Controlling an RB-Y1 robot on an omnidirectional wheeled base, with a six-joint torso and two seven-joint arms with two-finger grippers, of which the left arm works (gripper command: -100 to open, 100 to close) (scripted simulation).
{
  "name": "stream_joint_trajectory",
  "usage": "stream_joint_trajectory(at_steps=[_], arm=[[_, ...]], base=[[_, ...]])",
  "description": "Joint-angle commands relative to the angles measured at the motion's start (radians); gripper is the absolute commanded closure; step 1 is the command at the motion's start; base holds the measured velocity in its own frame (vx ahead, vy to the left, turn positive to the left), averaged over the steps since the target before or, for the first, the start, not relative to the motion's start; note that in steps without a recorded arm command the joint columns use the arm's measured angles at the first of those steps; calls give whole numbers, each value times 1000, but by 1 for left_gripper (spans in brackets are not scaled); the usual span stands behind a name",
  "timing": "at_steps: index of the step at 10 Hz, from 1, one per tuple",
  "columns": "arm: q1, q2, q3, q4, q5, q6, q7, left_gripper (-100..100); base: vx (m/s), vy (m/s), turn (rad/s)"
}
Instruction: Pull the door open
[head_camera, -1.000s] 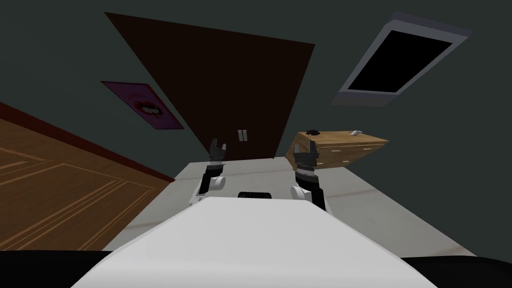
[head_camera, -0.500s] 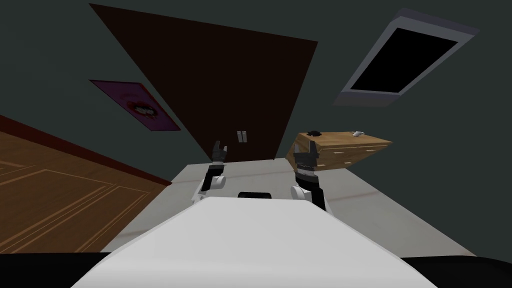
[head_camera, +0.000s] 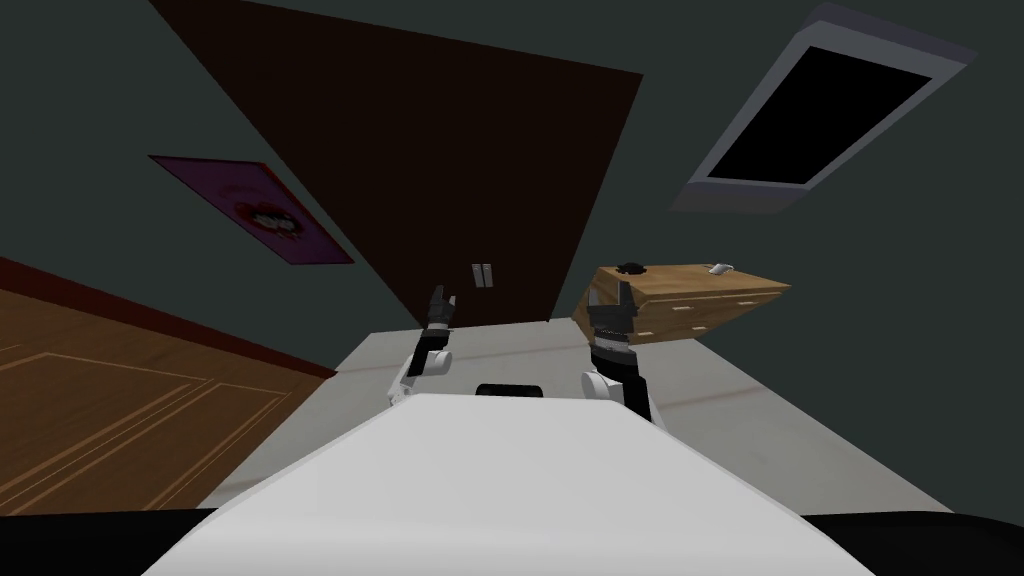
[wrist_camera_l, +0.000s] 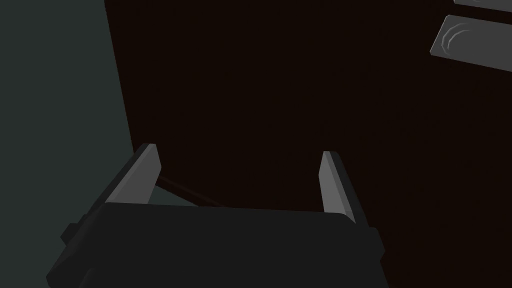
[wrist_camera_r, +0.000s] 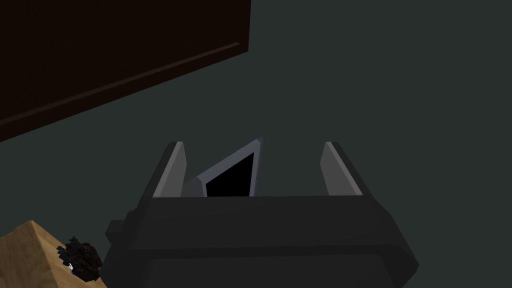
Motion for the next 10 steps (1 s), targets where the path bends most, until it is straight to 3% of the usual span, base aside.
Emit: stream_joint_trajectory(at_steps=[1,3,4,10], arm=[[-14,5,7,35,-1,6,-1,-100],[-40,11,20,99,-4,18,-3,-100],[-40,11,20,99,-4,18,-3,-100],[-91,23,45,224,-9,41,-7,-100]], base=[[101,5,-11],[125,18,-18],[109,18,-9],[85,3,-12]])
